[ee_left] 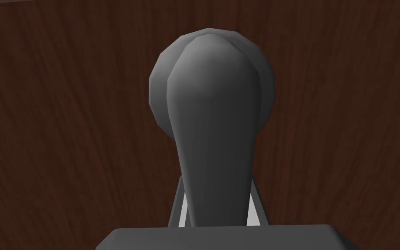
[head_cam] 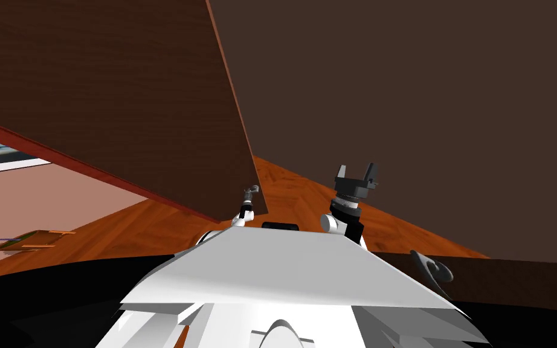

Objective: Push the door open

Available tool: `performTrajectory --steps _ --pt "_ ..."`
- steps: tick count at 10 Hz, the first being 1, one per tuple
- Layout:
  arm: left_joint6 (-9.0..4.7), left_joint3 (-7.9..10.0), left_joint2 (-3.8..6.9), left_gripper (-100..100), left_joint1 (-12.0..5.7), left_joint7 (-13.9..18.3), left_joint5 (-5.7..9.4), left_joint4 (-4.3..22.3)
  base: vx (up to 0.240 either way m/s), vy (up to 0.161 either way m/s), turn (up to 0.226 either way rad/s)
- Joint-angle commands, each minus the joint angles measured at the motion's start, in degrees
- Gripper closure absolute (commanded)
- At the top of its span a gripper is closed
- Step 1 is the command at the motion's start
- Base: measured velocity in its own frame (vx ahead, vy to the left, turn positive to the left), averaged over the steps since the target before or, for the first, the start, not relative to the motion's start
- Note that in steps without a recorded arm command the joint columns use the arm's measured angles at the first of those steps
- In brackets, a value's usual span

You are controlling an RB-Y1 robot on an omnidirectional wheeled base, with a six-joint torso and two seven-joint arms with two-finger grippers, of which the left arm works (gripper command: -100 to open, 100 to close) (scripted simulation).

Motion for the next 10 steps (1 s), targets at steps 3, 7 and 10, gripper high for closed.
performTrajectory --steps 3,7,10 --pt "-0.43 2.06 0.27 100 -0.31 -0.9 1.37 0.0 0.209 -0.064 0.053" --pt "-0.58 3.91 0.55 100 -0.19 -1.7 2.61 0.2 0.183 -0.052 0.044" --pt "-0.63 5.31 1.29 100 0.35 -2.1 3.53 0.2 0.127 -0.021 0.046"
